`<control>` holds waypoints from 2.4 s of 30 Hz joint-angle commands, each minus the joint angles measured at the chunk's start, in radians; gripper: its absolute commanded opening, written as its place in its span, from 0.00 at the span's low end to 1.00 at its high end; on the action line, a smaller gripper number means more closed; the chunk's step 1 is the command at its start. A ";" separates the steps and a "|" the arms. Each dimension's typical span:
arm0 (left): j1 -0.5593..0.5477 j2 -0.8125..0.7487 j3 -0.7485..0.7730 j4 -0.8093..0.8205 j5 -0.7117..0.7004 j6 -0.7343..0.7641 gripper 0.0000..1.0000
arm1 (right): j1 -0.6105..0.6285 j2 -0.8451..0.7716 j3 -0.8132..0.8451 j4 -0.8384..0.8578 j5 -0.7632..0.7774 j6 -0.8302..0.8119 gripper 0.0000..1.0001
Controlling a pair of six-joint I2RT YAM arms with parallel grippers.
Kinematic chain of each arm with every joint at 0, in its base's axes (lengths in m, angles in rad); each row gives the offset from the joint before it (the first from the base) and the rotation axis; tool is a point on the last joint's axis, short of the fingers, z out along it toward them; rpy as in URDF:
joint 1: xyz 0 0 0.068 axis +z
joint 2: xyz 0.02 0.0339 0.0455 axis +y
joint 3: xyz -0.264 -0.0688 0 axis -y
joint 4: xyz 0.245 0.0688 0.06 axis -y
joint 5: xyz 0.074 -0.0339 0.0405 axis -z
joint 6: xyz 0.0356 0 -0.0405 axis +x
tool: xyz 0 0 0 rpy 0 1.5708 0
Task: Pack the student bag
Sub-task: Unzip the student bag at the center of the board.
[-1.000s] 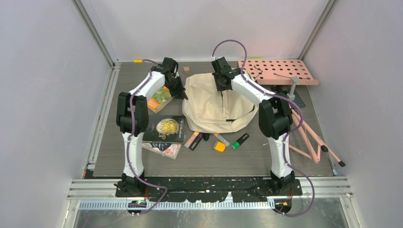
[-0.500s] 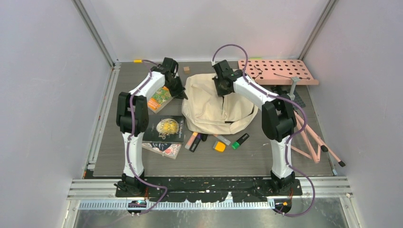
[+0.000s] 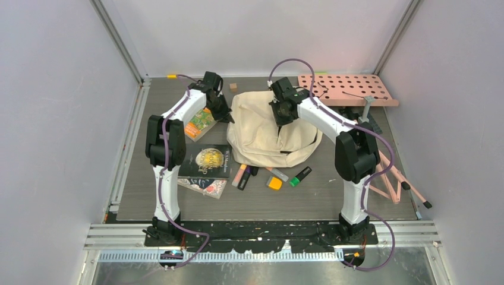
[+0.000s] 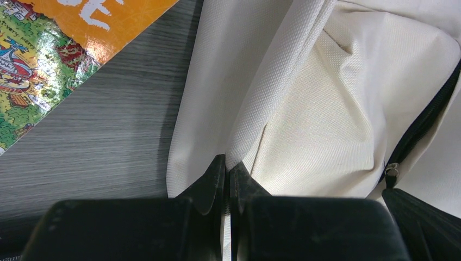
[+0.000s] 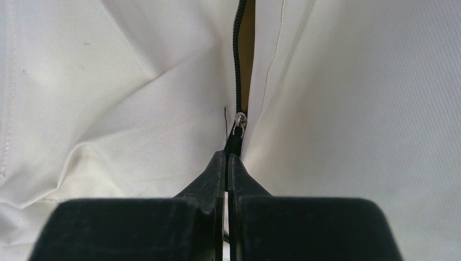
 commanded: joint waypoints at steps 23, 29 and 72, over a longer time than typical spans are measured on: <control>0.016 -0.017 0.007 0.089 -0.095 -0.034 0.00 | 0.016 -0.147 -0.112 -0.085 -0.191 0.011 0.00; 0.016 -0.023 0.000 0.101 -0.099 -0.058 0.00 | 0.043 -0.166 -0.160 -0.078 -0.191 0.033 0.00; 0.024 -0.059 -0.027 0.119 -0.184 -0.086 0.00 | 0.178 -0.187 -0.316 -0.061 -0.199 -0.051 0.03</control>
